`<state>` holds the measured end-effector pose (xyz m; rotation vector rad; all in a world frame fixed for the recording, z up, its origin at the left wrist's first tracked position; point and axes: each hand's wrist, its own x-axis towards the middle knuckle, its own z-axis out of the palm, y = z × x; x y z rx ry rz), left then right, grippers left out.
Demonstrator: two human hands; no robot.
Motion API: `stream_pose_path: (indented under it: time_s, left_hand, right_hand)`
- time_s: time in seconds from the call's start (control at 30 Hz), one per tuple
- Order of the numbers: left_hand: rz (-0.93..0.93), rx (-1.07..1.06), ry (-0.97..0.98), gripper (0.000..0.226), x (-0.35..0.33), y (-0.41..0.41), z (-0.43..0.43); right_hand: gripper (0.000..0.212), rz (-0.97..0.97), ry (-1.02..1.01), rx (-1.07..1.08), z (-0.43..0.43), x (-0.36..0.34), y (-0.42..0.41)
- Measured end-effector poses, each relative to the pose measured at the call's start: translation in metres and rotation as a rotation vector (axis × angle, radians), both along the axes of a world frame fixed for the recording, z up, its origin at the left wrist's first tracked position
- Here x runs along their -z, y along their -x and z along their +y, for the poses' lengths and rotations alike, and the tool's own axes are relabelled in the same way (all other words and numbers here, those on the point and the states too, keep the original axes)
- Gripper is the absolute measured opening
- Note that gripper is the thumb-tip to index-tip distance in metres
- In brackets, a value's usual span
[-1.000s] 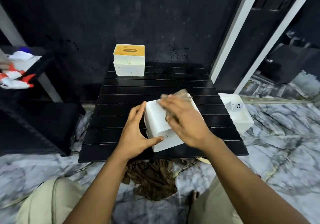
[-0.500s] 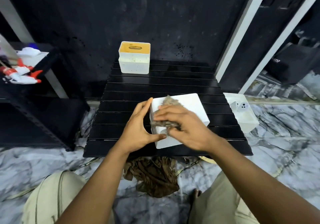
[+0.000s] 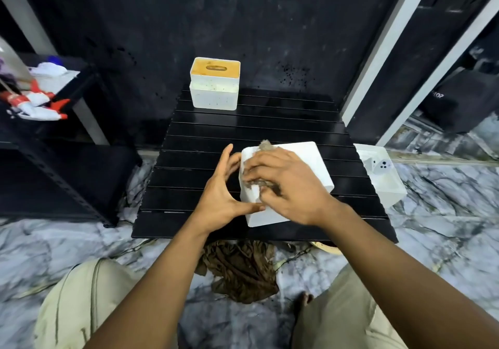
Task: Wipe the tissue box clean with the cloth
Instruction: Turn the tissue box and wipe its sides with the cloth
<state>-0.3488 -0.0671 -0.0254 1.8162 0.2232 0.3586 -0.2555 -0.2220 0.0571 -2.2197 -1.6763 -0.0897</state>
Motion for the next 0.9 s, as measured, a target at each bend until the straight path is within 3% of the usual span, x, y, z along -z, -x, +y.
stream_pose_path:
  time_s: [0.1, 0.17, 0.4, 0.47, 0.57, 0.73, 0.83, 0.9]
  left_hand:
    - [0.011, -0.011, 0.013, 0.137, 0.001, -0.003, -0.007]
    - [0.010, -0.019, 0.018, 0.135, 0.001, -0.004, -0.009]
    - [0.017, 0.021, -0.032, 0.134, 0.000, -0.001, -0.004]
    - [0.010, 0.033, -0.050, 0.129, 0.000, -0.002, -0.004]
    - [0.008, 0.047, -0.091, 0.123, -0.003, -0.004, -0.002]
    - [0.028, 0.053, -0.237, 0.120, -0.010, -0.006, 0.001]
    - [0.055, 0.046, -0.292, 0.120, -0.014, -0.006, -0.001]
    - [0.075, 0.055, -0.303, 0.120, -0.017, -0.005, -0.001]
  right_hand:
    - [0.053, -0.033, -0.045, 0.291, 0.006, -0.002, -0.013]
    - [0.056, -0.055, 0.029, 0.332, 0.019, -0.006, -0.015]
    - [0.046, -0.106, 0.150, -0.098, 0.011, -0.009, -0.017]
    - [0.045, 0.060, 0.060, -0.083, 0.002, -0.006, -0.019]
    - [0.048, 0.296, -0.195, 0.109, -0.016, -0.003, -0.029]
    - [0.055, 0.128, -0.193, 0.592, -0.030, 0.008, -0.025]
    - [0.048, -0.041, -0.266, 0.603, -0.035, 0.026, 0.001]
    - [0.040, 0.040, -0.402, 0.613, -0.049, 0.036, 0.004]
